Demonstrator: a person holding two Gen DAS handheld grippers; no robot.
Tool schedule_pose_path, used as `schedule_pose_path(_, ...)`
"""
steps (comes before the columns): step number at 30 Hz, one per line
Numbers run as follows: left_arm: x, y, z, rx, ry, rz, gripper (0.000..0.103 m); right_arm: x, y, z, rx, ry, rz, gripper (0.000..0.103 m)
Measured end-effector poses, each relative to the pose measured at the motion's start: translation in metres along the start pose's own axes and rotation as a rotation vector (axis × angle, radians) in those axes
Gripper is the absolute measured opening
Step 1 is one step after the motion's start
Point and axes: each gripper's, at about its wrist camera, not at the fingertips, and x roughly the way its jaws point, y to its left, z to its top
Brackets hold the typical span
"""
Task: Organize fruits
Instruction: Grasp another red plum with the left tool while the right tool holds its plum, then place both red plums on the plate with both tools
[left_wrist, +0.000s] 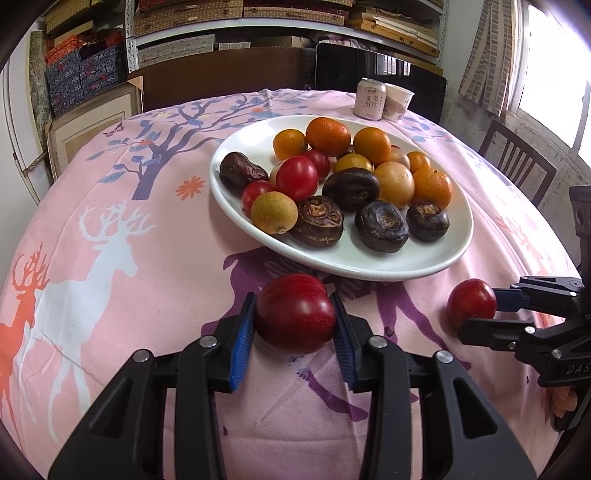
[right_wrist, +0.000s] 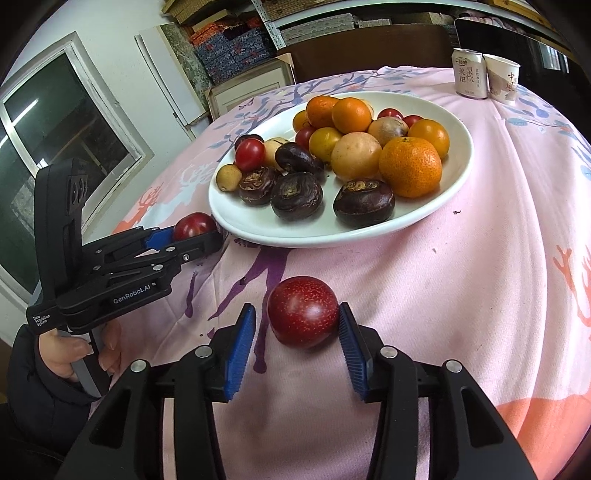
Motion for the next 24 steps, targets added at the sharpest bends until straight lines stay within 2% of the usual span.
schedule_pose_path(3, -0.002, 0.001, -0.001, -0.007, -0.009, -0.005, 0.038, -0.001, -0.003, 0.000, 0.017, -0.004, 0.003, 0.039)
schedule_pose_path(11, -0.014, 0.002, -0.005, -0.021, -0.041, 0.006, 0.038, -0.010, -0.007, -0.001, 0.039, -0.053, -0.008, 0.038)
schedule_pose_path(15, -0.028, 0.001, -0.011, -0.040, -0.052, -0.006, 0.038, -0.026, -0.006, -0.005, 0.027, -0.116, -0.046, 0.038)
schedule_pose_path(19, -0.043, 0.000, -0.013, -0.043, -0.065, -0.005, 0.038, -0.037, -0.010, -0.010, -0.001, -0.118, -0.082, 0.038)
schedule_pose_path(24, -0.055, -0.002, 0.000, -0.034, -0.080, 0.007, 0.038, -0.057, -0.025, -0.002, 0.004, -0.145, -0.128, 0.038)
